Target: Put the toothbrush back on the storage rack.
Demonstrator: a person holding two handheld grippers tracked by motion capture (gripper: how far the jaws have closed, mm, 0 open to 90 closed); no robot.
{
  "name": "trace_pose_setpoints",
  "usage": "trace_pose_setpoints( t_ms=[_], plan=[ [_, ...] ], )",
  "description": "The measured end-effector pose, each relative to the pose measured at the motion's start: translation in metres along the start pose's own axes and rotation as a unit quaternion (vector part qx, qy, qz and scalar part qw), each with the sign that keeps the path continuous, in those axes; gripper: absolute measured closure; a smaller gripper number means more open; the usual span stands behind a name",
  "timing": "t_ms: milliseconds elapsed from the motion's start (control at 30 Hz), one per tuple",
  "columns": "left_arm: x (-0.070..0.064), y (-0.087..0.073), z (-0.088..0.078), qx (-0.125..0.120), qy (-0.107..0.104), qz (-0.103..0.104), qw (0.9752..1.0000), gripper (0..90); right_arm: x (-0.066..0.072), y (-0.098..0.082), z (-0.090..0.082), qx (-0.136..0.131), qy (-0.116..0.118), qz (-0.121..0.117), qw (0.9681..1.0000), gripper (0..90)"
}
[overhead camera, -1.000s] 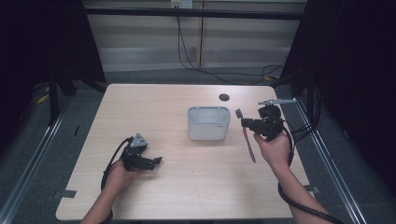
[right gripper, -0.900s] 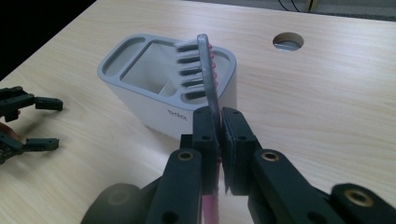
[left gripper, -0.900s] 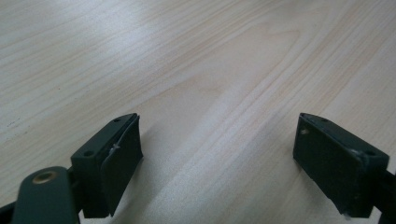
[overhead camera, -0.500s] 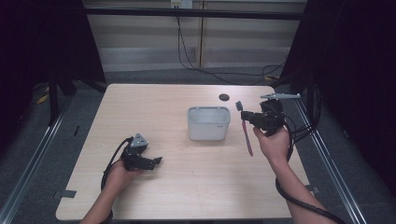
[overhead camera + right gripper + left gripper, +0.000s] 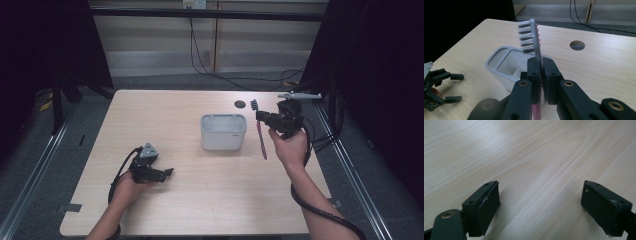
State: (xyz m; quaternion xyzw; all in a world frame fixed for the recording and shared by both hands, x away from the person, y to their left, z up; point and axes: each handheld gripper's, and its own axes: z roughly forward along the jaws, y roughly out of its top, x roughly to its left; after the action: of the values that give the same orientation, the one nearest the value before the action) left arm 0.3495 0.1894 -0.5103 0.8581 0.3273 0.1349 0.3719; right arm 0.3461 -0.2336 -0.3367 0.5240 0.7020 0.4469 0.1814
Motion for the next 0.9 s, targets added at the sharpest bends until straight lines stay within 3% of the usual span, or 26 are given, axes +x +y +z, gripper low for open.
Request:
trace_pose_setpoints(
  t_ms=[500, 900],
  plan=[
    [0.0, 0.0, 0.0, 0.001, 0.0, -0.001, 1.0, 15.0, -0.005, 0.011, -0.002, -0.025, -0.005, 0.015, 0.9996, 85.0],
    [0.0, 0.0, 0.0, 0.0, 0.0, -0.001, 1.0, 15.0, -0.001, 0.019, 0.002, -0.042, 0.0, 0.018, 0.999, 85.0]
  ],
)
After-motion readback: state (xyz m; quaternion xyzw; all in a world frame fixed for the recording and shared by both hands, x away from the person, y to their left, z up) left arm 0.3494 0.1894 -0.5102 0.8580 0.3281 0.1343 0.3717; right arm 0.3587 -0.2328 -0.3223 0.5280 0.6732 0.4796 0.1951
